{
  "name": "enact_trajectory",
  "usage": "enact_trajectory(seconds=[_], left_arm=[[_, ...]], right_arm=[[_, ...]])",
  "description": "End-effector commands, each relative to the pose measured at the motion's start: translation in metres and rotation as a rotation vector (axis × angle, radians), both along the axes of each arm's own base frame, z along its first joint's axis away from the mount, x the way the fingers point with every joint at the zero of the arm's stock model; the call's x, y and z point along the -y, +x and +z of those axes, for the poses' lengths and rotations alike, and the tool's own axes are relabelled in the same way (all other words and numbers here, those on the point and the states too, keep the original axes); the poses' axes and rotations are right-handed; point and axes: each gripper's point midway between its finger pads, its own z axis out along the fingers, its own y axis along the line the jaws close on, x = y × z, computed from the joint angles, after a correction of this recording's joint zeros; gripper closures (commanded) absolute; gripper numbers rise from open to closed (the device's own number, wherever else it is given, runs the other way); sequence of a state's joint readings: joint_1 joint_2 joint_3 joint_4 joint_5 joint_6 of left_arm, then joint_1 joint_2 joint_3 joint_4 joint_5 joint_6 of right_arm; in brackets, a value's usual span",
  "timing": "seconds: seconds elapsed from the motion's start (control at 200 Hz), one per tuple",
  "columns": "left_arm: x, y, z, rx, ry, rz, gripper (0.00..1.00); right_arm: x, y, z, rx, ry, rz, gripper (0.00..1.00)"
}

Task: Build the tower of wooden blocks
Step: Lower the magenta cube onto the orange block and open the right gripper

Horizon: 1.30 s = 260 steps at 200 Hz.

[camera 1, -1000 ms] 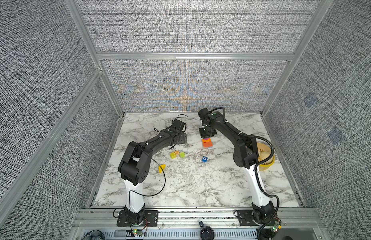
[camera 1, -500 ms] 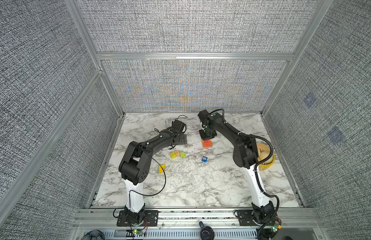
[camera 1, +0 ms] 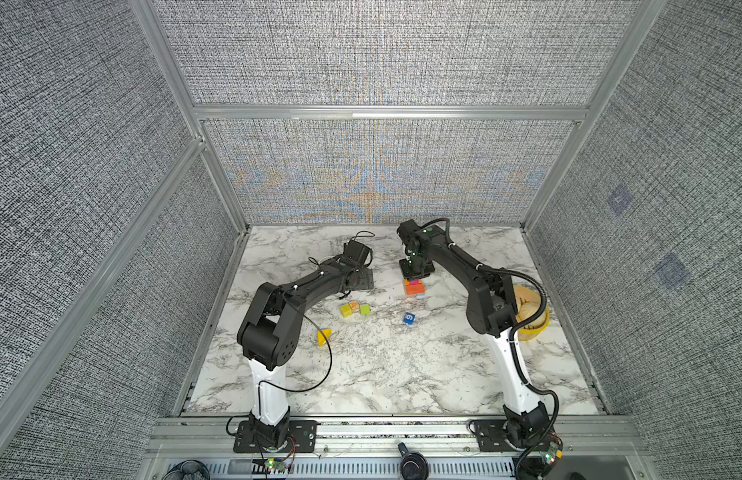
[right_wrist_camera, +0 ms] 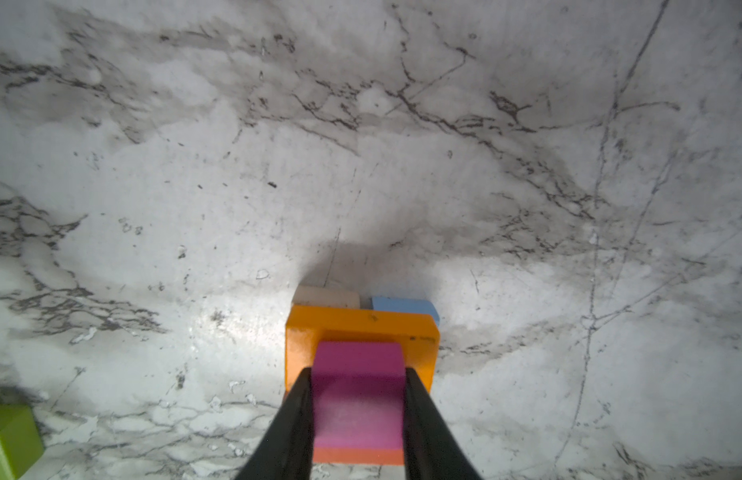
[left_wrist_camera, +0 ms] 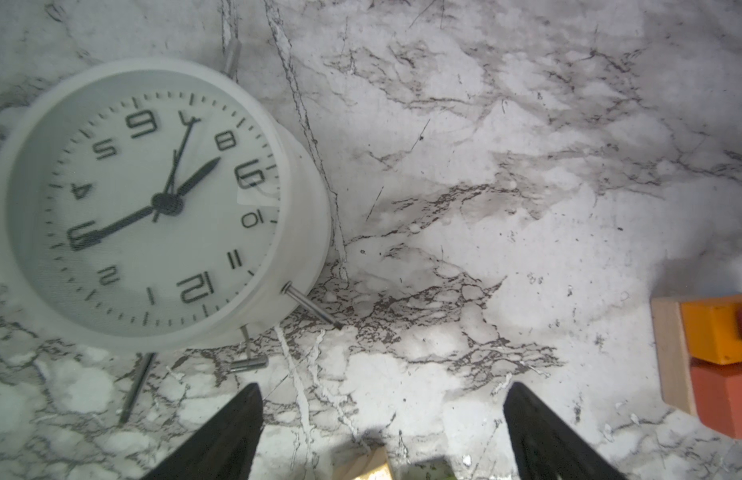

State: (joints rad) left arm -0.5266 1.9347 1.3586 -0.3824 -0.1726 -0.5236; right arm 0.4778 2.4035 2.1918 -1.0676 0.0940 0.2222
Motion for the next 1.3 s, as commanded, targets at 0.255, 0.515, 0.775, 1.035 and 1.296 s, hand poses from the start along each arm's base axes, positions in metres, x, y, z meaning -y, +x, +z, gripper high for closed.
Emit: enact_trajectory(seconds=[0.255, 0.515, 0.775, 1.035, 1.296], left_arm=[[0.001, 0.002, 0.006, 0.014, -0.011, -0.007, 0.08], [0.001, 0.002, 0.006, 0.015, -0.012, -0.006, 0.08], [0.001, 0.001, 0.006, 0.018, -0.014, -0.007, 0.08], [0.001, 0.001, 0.008, 0.026, -0.021, -0.012, 0.02], [0.000, -0.001, 0.012, 0.041, -0.027, -0.007, 0.01]], right_arm=[[-0.002, 0.000, 0.003, -0.001, 0.025, -0.020, 0.65], [-0.002, -0.002, 0.002, -0.001, 0.027, -0.023, 0.65], [-0.001, -0.001, 0.002, 0.003, 0.026, -0.028, 0.57], [-0.002, 0.001, 0.009, 0.036, 0.038, -0.028, 0.36], [0.003, -0.004, 0.022, 0.060, 0.037, -0.029, 0.36]])
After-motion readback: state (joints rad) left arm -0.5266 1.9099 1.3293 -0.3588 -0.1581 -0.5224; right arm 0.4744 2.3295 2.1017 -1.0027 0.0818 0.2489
